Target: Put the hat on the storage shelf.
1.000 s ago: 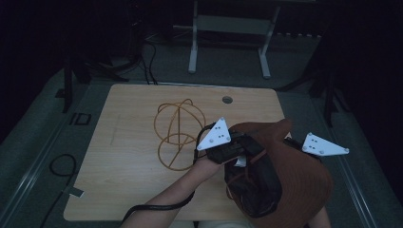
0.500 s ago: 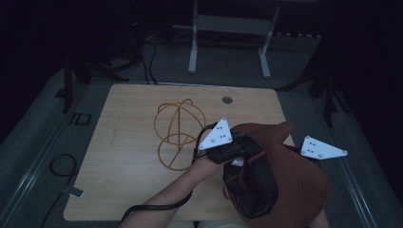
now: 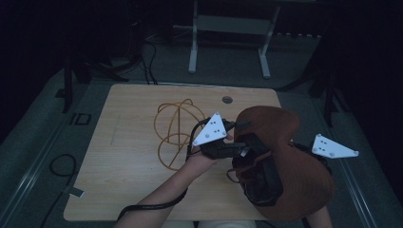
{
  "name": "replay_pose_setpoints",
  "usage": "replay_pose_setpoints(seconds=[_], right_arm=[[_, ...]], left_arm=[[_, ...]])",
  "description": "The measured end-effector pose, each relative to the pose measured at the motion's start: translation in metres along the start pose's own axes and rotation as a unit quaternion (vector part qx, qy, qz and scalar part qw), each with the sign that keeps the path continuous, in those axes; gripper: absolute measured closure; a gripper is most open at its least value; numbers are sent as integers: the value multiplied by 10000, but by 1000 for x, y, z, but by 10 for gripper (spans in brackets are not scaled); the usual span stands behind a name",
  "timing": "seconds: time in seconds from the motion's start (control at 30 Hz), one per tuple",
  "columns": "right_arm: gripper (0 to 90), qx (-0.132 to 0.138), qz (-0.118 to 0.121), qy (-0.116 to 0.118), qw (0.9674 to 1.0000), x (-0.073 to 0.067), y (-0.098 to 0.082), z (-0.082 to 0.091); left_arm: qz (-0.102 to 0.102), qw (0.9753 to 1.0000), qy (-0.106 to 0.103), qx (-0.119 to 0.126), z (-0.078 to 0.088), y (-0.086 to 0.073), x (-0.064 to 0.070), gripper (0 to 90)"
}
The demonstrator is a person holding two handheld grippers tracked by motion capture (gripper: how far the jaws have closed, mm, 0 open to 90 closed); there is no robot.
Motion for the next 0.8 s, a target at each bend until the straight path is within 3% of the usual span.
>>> replay_pose_setpoints(seconds=[0.07, 0.33, 0.43, 0.47, 0.53, 0.63, 0.8], right_arm=[[877, 26, -4, -90, 10000, 4, 2, 3], [876, 6, 1, -528, 9986, 19, 2, 12], [877, -11, 27, -707, 9975, 24, 2, 13], [876, -45, -11, -828, 9966, 29, 3, 13], [876, -50, -62, -900, 9959, 32, 3, 13], [876, -36, -111, -1002, 9949, 38, 4, 11], [876, -88, -95, -1165, 9931, 46, 5, 4]], left_arm=[[-29, 9998, 175, -41, 5, 2, -3, 383], [-105, 9985, 458, -273, 23, 6, -9, 284], [-197, 9970, 627, -404, 35, 5, -10, 263], [-188, 9959, 726, -514, 40, 4, -11, 202], [-200, 9955, 747, -548, 43, 3, -12, 178], [-337, 9932, 941, -592, 59, 1, -12, 149], [-261, 9909, 1097, -739, 78, -7, -12, 102]])
Point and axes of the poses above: each handheld gripper's, and its own axes: z roughly backward along the jaws, y roughly out of its top, x roughly to its right, the point moved 5 cm from there along -z, roughly forward along the jaws, and after that the axes turned 5 degrees about z, right-handed, at the moved point
